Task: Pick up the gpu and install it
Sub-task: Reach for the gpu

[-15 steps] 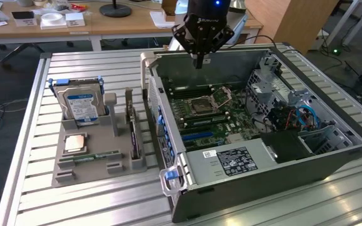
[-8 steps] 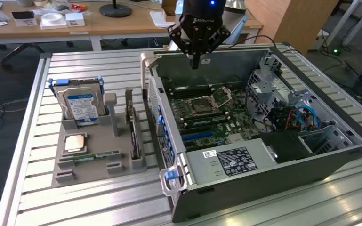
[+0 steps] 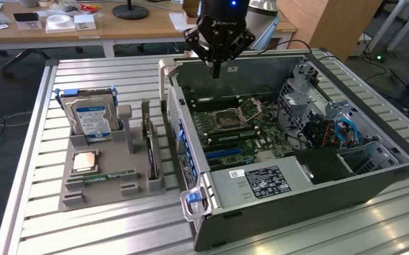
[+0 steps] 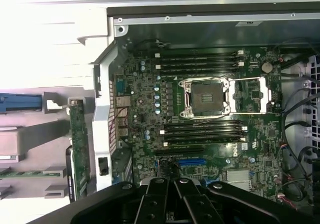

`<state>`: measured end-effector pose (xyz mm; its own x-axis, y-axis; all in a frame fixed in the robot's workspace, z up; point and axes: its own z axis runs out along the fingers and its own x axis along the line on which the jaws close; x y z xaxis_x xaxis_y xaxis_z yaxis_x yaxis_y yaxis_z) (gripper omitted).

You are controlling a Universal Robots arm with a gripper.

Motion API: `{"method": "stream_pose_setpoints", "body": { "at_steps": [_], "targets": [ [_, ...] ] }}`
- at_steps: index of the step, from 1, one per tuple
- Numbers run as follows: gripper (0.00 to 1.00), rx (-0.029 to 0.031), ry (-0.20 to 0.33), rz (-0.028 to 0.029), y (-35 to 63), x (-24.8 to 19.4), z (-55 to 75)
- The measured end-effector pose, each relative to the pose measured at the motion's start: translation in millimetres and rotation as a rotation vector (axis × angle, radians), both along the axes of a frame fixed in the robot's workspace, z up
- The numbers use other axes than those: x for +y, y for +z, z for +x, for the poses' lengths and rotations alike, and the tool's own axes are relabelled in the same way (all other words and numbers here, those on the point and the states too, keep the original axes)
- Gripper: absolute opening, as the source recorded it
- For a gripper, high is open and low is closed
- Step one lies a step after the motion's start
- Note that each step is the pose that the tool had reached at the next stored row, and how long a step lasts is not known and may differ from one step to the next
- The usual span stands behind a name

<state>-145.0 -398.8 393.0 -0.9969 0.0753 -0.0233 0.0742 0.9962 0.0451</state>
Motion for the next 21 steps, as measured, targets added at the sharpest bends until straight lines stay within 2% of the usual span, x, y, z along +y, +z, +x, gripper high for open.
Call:
{"method": "stream_pose_setpoints", "body": {
  "at_steps": [21],
  "targets": [
    [0.11,0.0,0.0,0.0,-0.2,0.0,-23.8]
  ]
}}
